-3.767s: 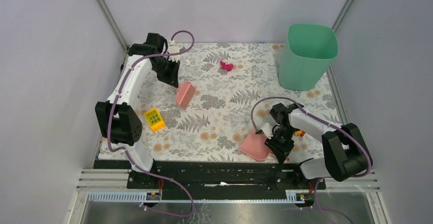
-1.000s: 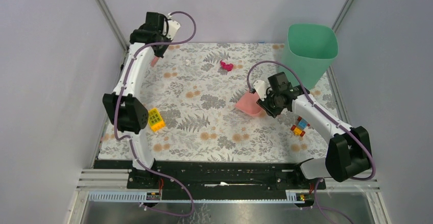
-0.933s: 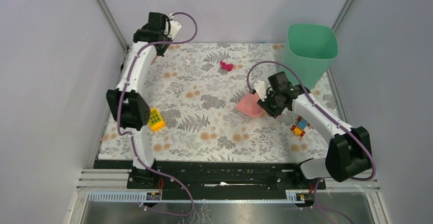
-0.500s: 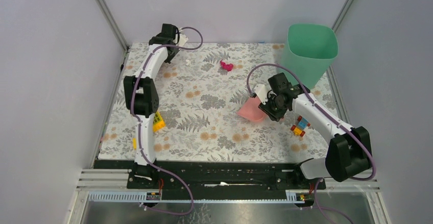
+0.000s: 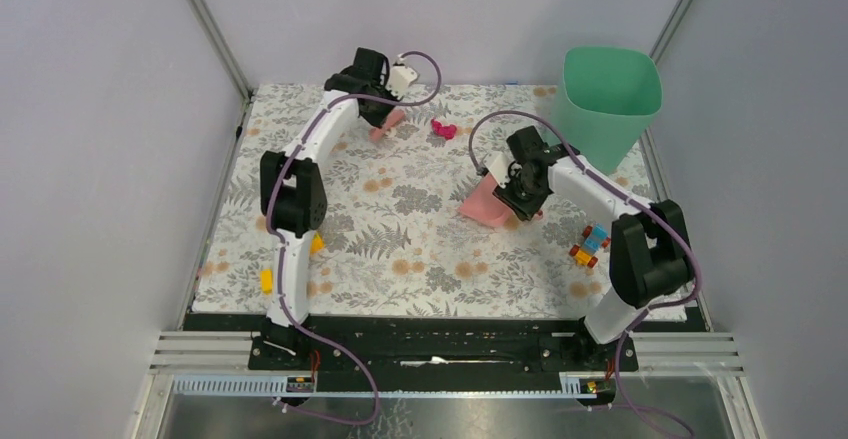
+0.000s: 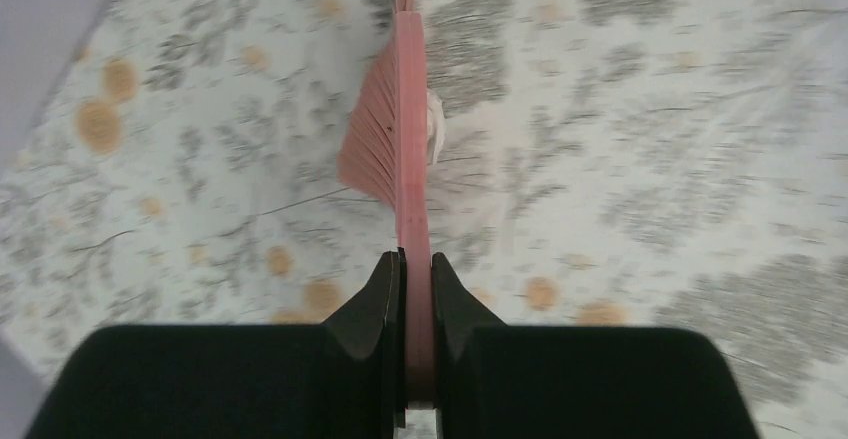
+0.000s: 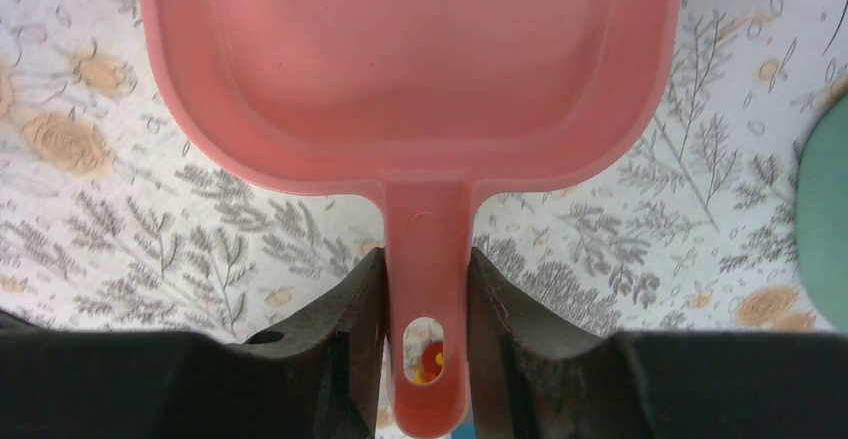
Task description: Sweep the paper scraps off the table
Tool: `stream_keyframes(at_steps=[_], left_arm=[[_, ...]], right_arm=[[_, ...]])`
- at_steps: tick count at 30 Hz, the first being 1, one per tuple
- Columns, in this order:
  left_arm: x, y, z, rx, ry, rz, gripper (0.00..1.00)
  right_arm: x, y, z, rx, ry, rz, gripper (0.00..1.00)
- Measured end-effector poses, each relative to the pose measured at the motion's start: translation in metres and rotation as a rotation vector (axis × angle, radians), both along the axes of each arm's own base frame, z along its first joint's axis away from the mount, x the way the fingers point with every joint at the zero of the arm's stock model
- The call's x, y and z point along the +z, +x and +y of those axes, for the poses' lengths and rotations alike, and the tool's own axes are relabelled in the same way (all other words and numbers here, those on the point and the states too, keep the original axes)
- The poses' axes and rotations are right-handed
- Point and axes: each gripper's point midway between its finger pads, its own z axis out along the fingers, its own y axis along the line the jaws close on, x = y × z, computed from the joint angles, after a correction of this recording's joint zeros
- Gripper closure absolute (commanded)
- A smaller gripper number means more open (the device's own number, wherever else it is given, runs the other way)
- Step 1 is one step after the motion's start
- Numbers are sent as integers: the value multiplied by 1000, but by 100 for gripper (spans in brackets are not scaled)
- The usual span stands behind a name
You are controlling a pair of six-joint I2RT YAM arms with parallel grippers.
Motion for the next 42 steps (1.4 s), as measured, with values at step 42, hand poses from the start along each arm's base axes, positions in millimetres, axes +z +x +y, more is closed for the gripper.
stream_keyframes(at_steps=[42], left_arm=[[22,20,-111,-217,-191,-170,100]], right_arm=[[-30,36,47,41,3,-8,100]])
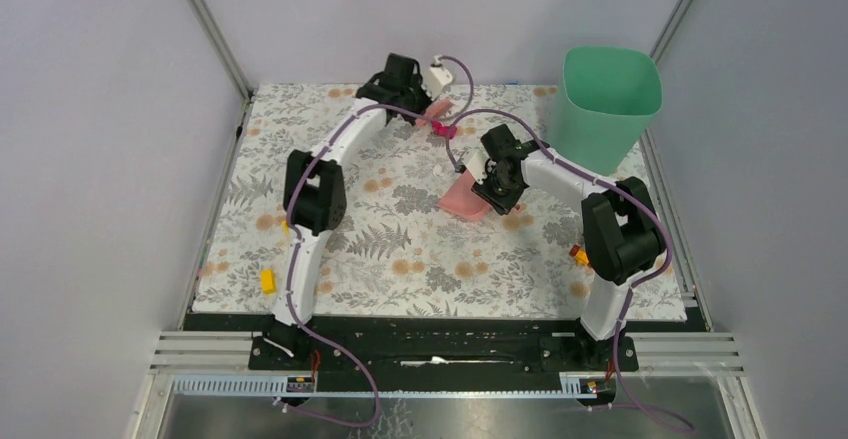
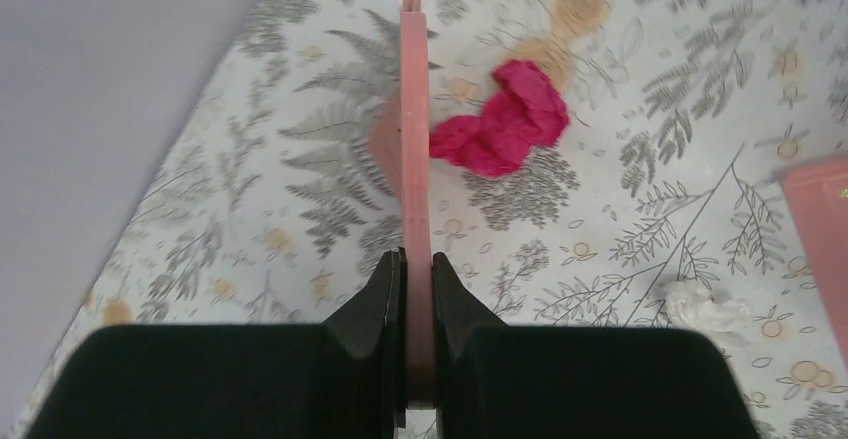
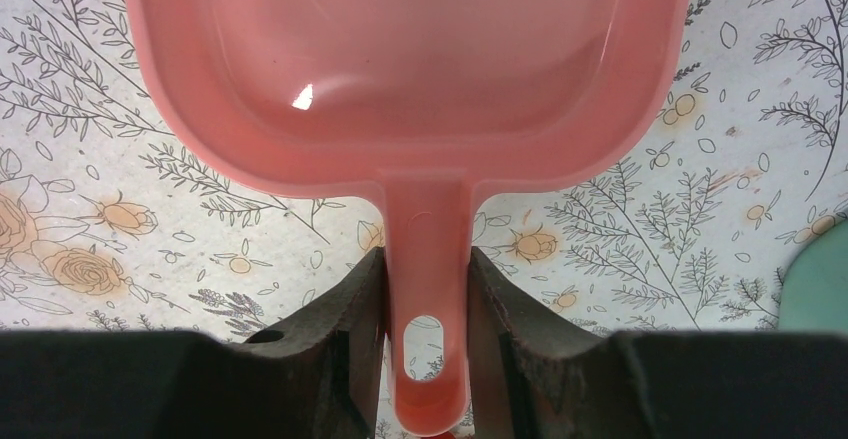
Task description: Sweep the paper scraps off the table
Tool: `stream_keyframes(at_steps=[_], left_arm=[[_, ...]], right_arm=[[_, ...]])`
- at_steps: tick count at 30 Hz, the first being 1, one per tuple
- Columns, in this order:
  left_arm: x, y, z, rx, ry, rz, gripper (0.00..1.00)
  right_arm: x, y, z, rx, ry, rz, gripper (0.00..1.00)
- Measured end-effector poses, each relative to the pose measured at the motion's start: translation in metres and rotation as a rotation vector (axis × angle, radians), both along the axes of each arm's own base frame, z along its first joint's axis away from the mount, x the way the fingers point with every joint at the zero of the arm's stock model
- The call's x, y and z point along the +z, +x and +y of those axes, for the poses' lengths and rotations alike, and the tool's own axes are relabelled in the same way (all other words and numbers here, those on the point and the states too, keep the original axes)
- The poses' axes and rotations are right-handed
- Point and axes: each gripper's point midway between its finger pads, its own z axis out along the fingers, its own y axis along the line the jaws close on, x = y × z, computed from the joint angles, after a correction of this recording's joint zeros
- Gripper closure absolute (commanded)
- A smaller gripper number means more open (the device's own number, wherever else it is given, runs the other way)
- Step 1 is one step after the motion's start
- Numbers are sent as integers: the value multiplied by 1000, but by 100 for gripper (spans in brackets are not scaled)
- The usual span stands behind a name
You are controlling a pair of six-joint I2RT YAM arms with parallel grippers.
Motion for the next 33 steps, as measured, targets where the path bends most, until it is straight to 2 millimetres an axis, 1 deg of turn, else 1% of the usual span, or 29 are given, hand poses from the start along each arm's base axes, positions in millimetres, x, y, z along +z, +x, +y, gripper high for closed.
stream_keyframes(at_steps=[1,2,3,4,6,8,9,11,14,17,20,22,25,28,33], left_arm=[[-16,-1,-6,-35,42,2,100],[-26,-3,-11,-61,67,4,100],[-32,-6,-17,-98,102,-4,100],[-33,-8,-23,-129,130,-22,100],[-28,-17,-34,-194,173,-49,100],[-27,-25,-37,-226,195,-45,100],[-28,-35,-39,-249,210,-29,100],[-28,-52,-40,-275,219,10,100],[-22,-75,-35,-282,204,79,100],[-10,-101,-32,-271,143,175,100],[-2,-128,-31,-256,65,290,100],[2,-146,-35,-246,2,381,100],[7,-168,-45,-229,-94,502,100],[11,-184,-50,-201,-159,594,100],[22,-186,-46,-142,-200,632,100]], right_arm=[[0,0,0,-2,-2,0,100],[0,0,0,-3,-2,0,100],[0,0,0,-5,-2,-1,100],[0,0,0,-7,-2,0,100],[0,0,-1,-13,-2,-1,100],[0,0,-1,-18,-1,-1,100],[0,0,-1,-20,-1,0,100],[0,0,0,-26,0,-2,100],[1,3,0,-38,2,-14,100],[1,6,-1,-51,-6,-29,100],[1,8,-2,-63,-9,-36,100],[1,8,-3,-70,-13,-38,100],[1,8,-3,-76,-12,-37,100],[0,8,-3,-76,-12,-36,100],[-11,0,-7,-72,-23,-24,100]])
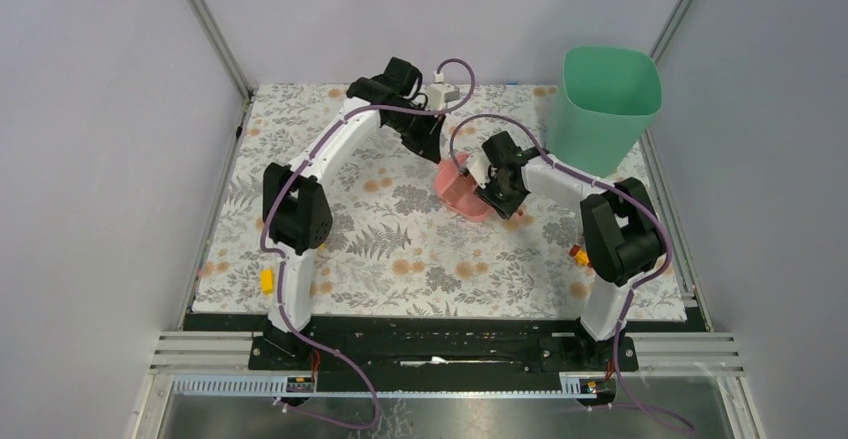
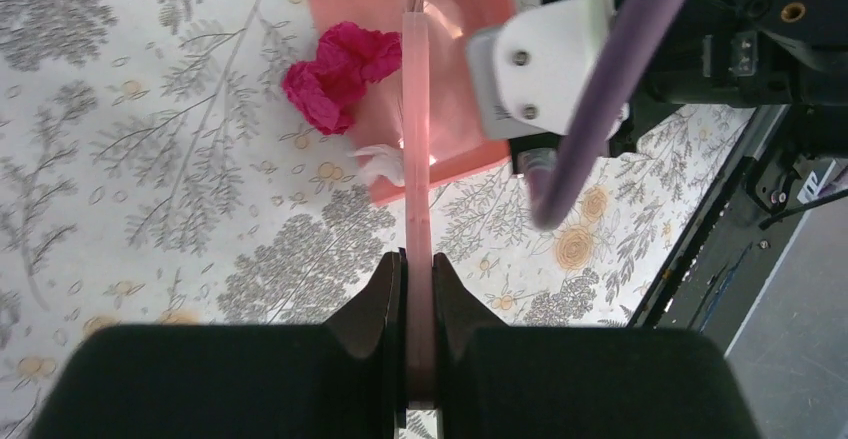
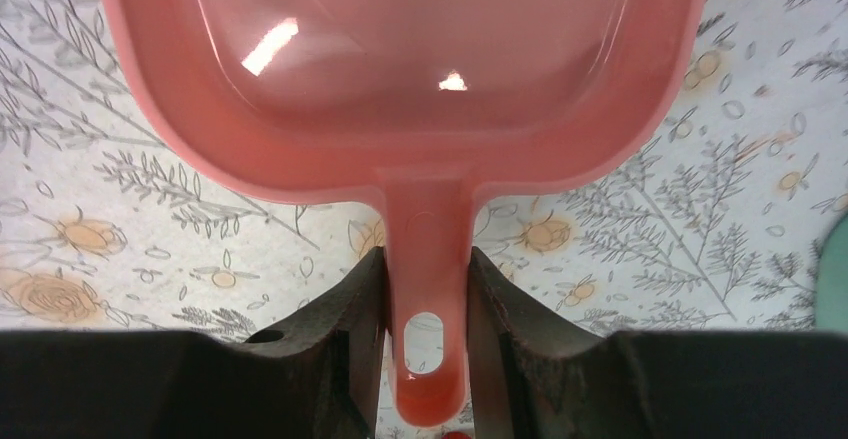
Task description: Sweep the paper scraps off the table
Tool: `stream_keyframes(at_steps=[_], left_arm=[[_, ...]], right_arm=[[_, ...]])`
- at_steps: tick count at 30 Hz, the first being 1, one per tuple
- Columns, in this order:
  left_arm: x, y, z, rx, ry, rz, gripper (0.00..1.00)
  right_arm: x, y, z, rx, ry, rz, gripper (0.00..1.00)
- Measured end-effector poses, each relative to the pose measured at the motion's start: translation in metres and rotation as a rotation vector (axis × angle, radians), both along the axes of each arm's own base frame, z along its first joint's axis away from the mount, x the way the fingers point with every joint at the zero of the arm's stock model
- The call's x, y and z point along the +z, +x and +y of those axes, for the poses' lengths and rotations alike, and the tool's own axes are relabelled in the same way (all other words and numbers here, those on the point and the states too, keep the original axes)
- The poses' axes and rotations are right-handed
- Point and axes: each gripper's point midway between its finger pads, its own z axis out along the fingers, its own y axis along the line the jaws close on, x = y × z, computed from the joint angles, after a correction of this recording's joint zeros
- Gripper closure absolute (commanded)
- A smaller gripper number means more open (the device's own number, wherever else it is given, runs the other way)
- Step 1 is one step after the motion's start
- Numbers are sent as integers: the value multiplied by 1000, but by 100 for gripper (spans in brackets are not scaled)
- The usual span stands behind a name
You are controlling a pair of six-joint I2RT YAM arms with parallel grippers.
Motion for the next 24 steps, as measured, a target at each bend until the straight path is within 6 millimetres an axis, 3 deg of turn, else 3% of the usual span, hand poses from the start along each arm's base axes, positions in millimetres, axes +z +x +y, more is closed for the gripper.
stream_keyframes(at_steps=[4,10,13,16,20,24], left_arm=[[13,11,18,56,6,-19,100],[35,31,57,137,100,-149,100],[39,41,65,157,150,-218,100],[33,58,68,171,222,-282,100],[15,96,70,210,360,-374,100],[-15,96,79,192,529,-379,100]], right_arm=[[-3,-16,-10,14,-23,18,100],[11,-35,-20,22,-30,29,100],[11,-45,-25,20,-43,57,100],[10,-50,-27,10,-50,75,100],[11,-52,-30,-1,-61,83,100],[15,-48,-33,-6,-83,72,100]])
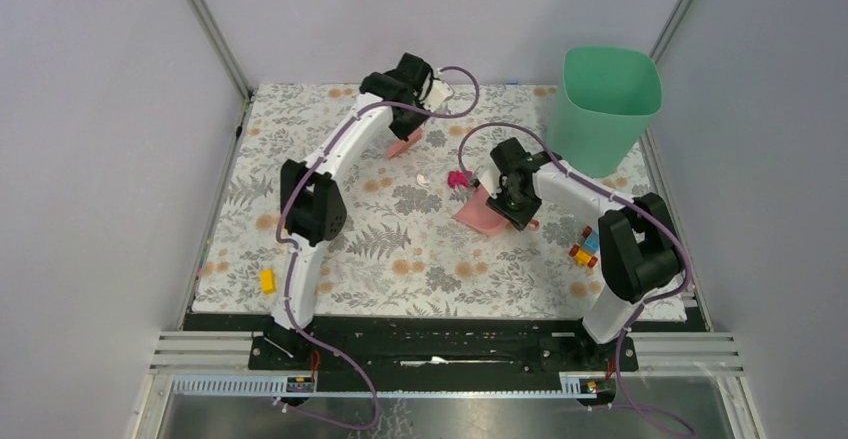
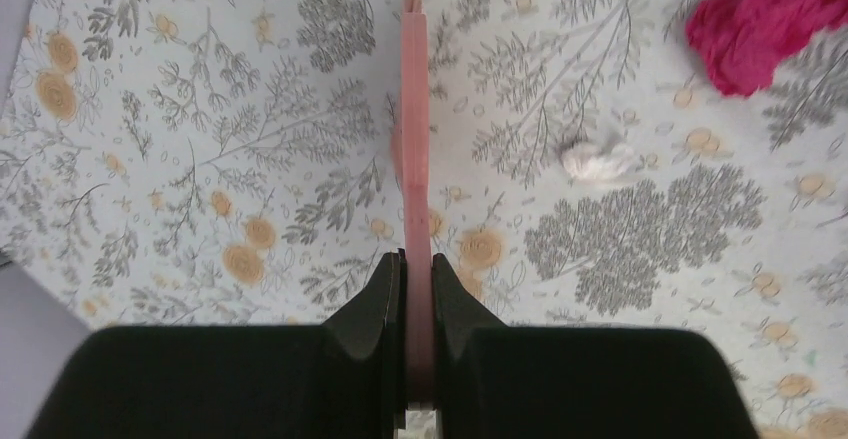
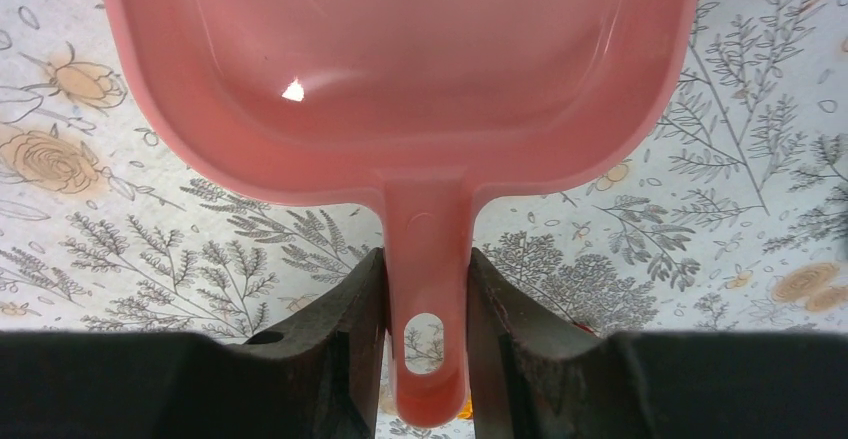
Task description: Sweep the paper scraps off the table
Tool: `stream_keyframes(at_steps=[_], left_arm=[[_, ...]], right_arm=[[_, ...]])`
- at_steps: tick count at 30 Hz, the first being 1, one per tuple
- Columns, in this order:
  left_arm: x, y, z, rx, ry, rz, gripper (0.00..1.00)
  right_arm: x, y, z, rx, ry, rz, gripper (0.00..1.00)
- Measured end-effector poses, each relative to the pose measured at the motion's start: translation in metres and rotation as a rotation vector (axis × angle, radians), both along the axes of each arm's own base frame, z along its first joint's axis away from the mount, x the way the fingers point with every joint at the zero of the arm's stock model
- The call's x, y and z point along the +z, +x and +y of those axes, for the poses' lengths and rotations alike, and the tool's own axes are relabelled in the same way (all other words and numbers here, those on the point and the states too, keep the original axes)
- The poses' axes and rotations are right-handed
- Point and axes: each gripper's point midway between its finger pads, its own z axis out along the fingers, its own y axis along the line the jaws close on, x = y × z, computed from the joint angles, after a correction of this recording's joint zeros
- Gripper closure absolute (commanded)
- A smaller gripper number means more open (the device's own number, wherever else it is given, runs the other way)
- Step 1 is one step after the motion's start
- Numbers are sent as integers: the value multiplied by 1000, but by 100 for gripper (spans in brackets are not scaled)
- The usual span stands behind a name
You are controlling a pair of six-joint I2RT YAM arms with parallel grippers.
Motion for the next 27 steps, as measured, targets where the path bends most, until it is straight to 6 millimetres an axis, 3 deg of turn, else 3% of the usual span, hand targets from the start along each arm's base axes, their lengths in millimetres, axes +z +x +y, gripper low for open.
stream_keyframes(at_steps=[3,7,11,16,21,27], left_arm=[[-11,-14,0,-24,94,23,100],[-15,-30,-12,-32,97,61,100],[-13,-45,-31,-16,-29,137,100],[1,-64,-69,-41,-244,240,100],[11,-91,-110,-108,-344,306,100],[13,-100,-120,-112,-376,337,100]], right_arm=[[1,6,0,-3,-15,-7,100],[-5,15,3,3,-28,2,100],[-9,22,6,24,-34,10,100],[-12,32,15,41,-15,18,100],[-9,33,24,52,17,30,100],[-6,24,23,52,26,47,100]])
